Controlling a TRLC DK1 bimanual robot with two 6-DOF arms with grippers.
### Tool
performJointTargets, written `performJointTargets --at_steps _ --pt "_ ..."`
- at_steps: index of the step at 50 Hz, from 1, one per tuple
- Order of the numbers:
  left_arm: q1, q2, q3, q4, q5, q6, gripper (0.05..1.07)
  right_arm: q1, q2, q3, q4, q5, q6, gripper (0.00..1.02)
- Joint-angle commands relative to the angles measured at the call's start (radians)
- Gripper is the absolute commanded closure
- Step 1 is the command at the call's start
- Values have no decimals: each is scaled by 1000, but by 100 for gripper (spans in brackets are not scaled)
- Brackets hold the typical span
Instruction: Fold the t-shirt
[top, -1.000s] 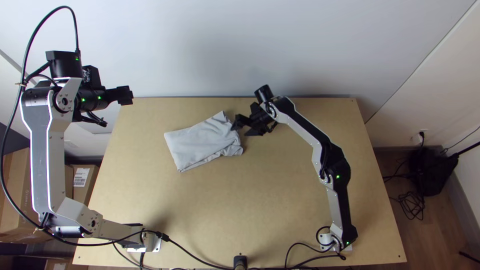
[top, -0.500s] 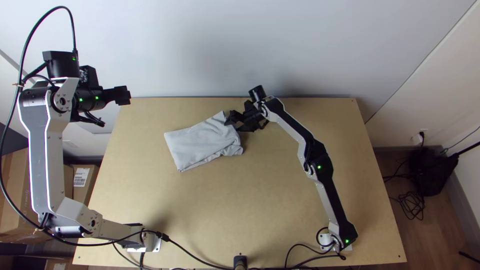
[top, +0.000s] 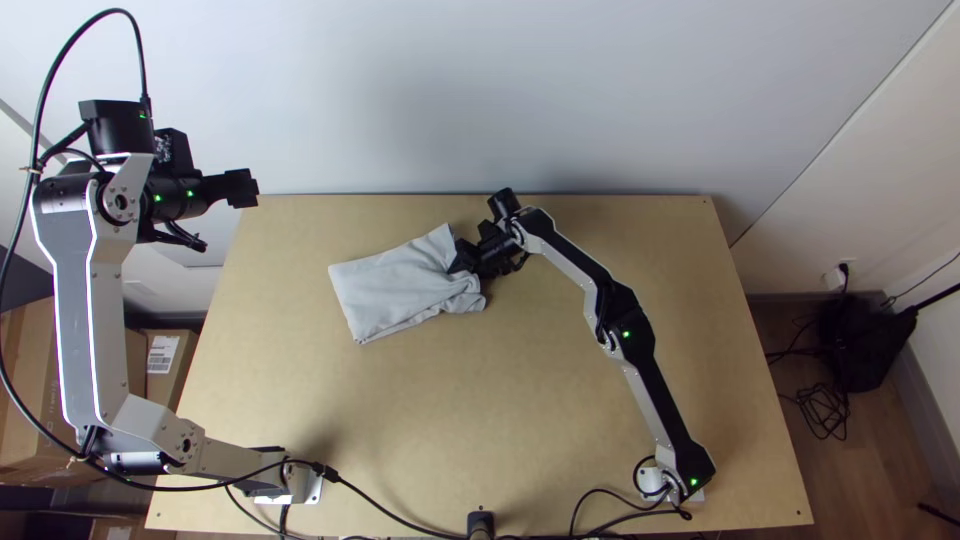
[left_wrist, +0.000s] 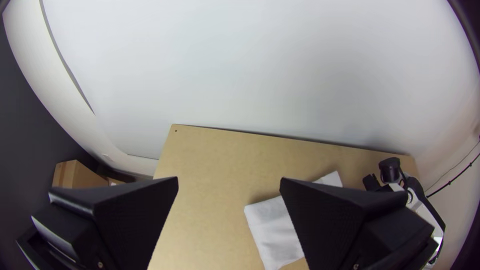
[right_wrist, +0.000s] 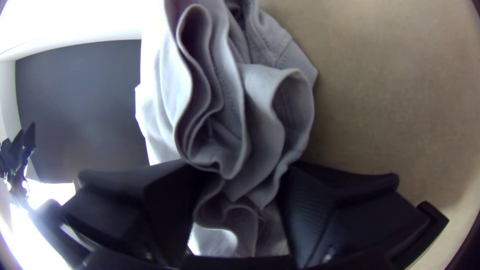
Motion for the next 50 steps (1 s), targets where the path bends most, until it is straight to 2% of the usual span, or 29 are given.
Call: performJointTargets --at_steps 1,9,19,28,46,50 --pt "3 12 29 5 12 14 9 12 39 -44 -27 -9 -39 100" --pt "6 12 29 5 12 14 9 -72 -41 -94 -16 -6 -45 100" --pt "6 13 29 11 29 13 9 -227 -164 -203 -16 -6 -118 100" --pt "-2 13 29 25 38 11 9 -411 -268 -317 4 -3 -171 100" --pt "-40 18 33 52 46 -1 9 -795 -351 -404 44 2 -182 100" --pt "-41 23 40 52 50 -1 9 -862 -351 -416 54 23 -182 100"
